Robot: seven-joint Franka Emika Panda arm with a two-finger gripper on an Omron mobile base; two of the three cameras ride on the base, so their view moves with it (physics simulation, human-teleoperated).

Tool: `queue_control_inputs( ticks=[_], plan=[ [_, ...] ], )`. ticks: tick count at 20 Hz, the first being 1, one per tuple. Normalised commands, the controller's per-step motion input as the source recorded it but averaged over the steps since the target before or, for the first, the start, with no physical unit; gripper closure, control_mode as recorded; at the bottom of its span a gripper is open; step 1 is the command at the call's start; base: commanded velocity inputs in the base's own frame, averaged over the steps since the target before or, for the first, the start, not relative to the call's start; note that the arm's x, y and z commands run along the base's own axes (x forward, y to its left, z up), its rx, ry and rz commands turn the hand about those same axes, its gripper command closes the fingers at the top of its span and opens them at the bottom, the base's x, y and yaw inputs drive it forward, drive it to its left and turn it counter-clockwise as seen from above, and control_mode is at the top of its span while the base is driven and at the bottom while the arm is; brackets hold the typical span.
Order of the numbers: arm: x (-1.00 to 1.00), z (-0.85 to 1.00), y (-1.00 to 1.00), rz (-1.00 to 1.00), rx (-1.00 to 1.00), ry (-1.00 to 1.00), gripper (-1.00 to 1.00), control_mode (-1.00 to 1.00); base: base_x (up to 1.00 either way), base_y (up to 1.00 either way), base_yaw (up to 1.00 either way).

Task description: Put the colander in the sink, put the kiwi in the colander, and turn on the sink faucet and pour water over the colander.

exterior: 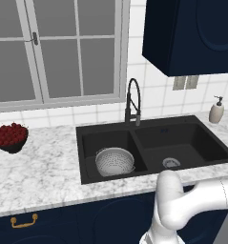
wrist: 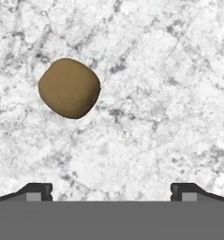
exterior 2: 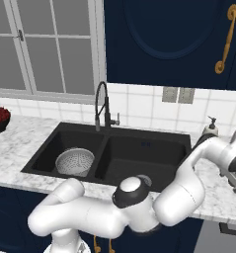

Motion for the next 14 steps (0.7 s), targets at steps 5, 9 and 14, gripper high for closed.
queue_control_inputs(
  ticks=[5,9,14],
  plan=[
    [0.0,-0.1,-0.1,0.0,0.0,0.0,-1.0,-1.0,0.0,0.0,0.0],
    [0.05,-0.17,0.0,0.0,-0.03,-0.01,-1.0,-1.0,0.0,0.0,0.0],
    [0.15,-0.17,0.0,0.0,-0.06,-0.07,-1.0,-1.0,0.0,0.0,0.0]
  ],
)
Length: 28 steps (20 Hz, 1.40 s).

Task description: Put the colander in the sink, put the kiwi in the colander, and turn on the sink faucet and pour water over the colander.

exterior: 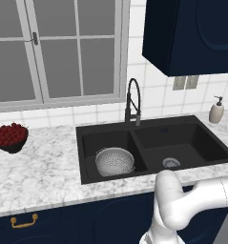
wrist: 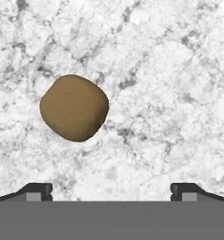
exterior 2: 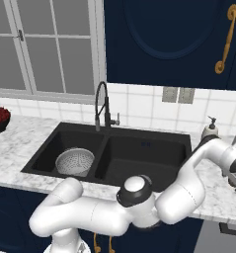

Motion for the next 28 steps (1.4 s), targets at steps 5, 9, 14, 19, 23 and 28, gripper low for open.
queue_control_inputs(
  ticks=[5,9,14,19,23,28],
  plan=[
    [0.02,-0.21,0.0,0.0,-0.1,-0.15,-1.0,-1.0,0.0,0.0,0.0],
    [0.05,-0.19,0.0,0.0,-0.12,-0.12,-1.0,-1.0,0.0,0.0,0.0],
    [0.18,-0.03,0.0,0.0,-0.09,-0.01,-1.0,-1.0,0.0,0.0,0.0],
    [0.22,0.0,-0.1,0.0,-0.07,0.0,-1.0,-1.0,0.0,0.0,0.0],
    [0.08,0.0,-0.29,0.0,-0.03,0.04,-1.0,-1.0,0.0,0.0,0.0],
    [0.06,0.01,-0.26,0.0,-0.02,0.09,-1.0,-1.0,0.0,0.0,0.0]
  ],
)
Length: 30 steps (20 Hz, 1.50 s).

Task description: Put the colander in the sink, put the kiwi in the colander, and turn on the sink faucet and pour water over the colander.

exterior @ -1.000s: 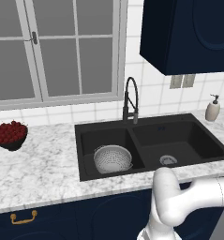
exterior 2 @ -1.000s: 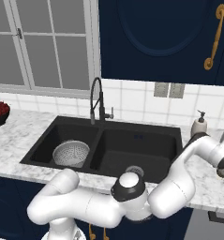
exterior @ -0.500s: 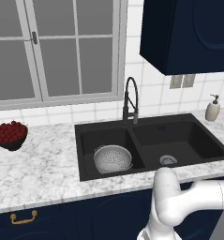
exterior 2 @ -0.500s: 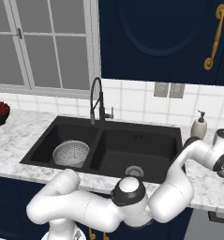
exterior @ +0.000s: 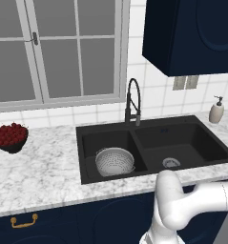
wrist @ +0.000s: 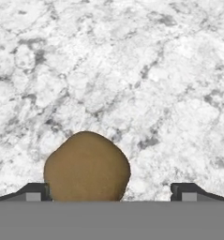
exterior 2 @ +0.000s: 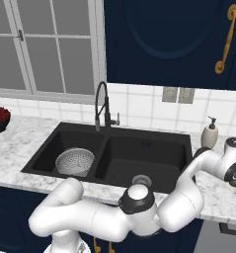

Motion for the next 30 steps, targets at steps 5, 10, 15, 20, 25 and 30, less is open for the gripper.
queue_control_inputs(
  ticks=[5,10,15,20,25,30],
  plan=[
    [0.03,0.0,-0.08,0.0,0.0,0.09,-1.0,-1.0,0.0,0.0,0.0],
    [0.03,0.0,0.0,0.01,0.0,0.05,-1.0,-1.0,0.0,0.0,0.0],
    [0.0,-0.04,0.0,0.01,0.0,0.0,-1.0,-1.0,0.0,0.0,0.0],
    [0.0,-0.07,0.06,0.01,0.0,0.0,-1.0,-1.0,0.0,0.0,0.0],
    [0.0,-0.16,0.22,0.0,0.0,0.0,-1.0,-1.0,0.0,0.0,0.0],
    [0.0,-0.14,0.11,0.0,0.0,0.0,-1.0,-1.0,0.0,0.0,0.0]
  ],
)
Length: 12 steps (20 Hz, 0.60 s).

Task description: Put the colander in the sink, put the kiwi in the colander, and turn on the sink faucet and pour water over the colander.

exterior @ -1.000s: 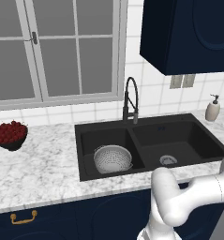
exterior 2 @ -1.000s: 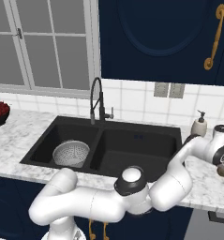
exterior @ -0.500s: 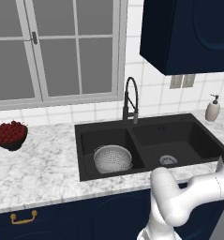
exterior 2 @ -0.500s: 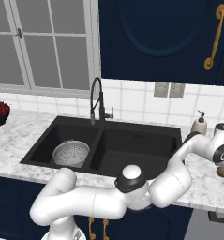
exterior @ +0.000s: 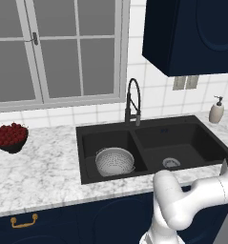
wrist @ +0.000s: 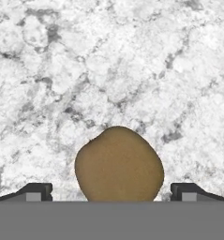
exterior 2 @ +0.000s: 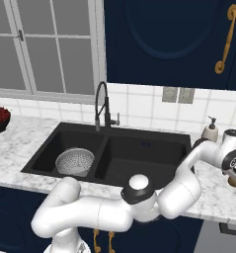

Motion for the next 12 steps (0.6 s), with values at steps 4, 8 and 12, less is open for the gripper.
queue_control_inputs(
  ticks=[4,8,12],
  plan=[
    [0.0,-0.11,0.0,0.0,0.0,0.0,-1.0,-1.0,0.0,0.0,0.0],
    [0.0,-0.12,-0.08,0.0,0.0,0.0,-1.0,-1.0,0.0,0.0,0.0],
    [0.0,-0.01,-0.05,0.0,0.0,0.0,-1.0,-1.0,0.0,0.0,0.0]
  ],
)
